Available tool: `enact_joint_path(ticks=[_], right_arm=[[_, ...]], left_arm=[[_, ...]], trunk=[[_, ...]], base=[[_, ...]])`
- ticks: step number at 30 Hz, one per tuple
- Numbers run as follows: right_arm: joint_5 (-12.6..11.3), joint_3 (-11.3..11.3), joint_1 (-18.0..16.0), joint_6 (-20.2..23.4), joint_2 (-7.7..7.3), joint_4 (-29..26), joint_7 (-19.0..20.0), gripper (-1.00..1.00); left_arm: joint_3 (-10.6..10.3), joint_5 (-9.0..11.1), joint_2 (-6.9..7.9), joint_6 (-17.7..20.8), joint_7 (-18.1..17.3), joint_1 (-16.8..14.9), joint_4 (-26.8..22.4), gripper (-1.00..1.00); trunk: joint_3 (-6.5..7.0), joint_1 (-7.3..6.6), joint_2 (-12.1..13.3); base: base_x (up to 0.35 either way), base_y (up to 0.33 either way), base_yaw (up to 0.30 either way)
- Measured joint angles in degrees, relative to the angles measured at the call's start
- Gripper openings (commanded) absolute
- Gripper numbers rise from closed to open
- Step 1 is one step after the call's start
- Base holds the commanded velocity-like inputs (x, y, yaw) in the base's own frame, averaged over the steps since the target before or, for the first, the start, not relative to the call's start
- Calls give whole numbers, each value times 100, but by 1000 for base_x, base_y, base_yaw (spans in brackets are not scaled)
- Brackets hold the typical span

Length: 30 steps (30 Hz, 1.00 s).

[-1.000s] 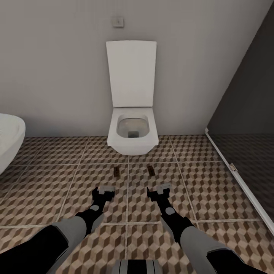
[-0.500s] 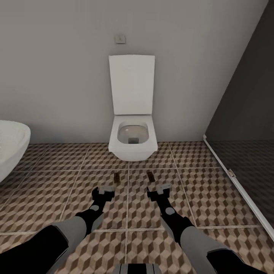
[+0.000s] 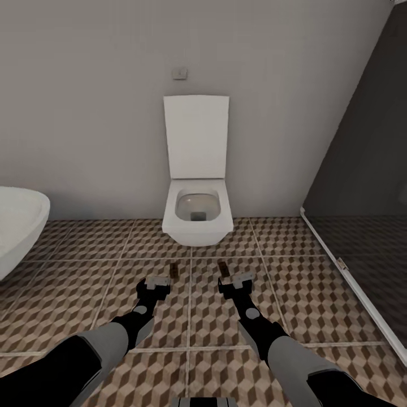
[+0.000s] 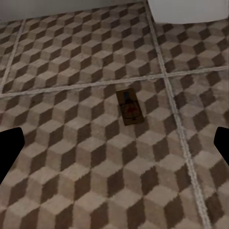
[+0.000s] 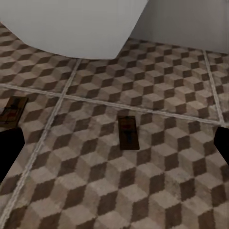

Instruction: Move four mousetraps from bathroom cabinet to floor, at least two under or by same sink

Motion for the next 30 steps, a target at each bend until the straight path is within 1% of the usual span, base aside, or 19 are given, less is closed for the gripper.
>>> enact_joint_path(ticks=[12, 30], right_arm=[[0, 2, 0, 0, 0, 0, 0, 100], [0, 2, 0, 0, 0, 0, 0, 100]], left_arm=[[0, 0, -37, 0, 0, 32, 0, 100], [0, 0, -44, 0, 1, 40, 0, 100]], trunk=[[215, -264, 481], [539, -659, 1203]], base=[[0, 0, 0], [0, 0, 0]])
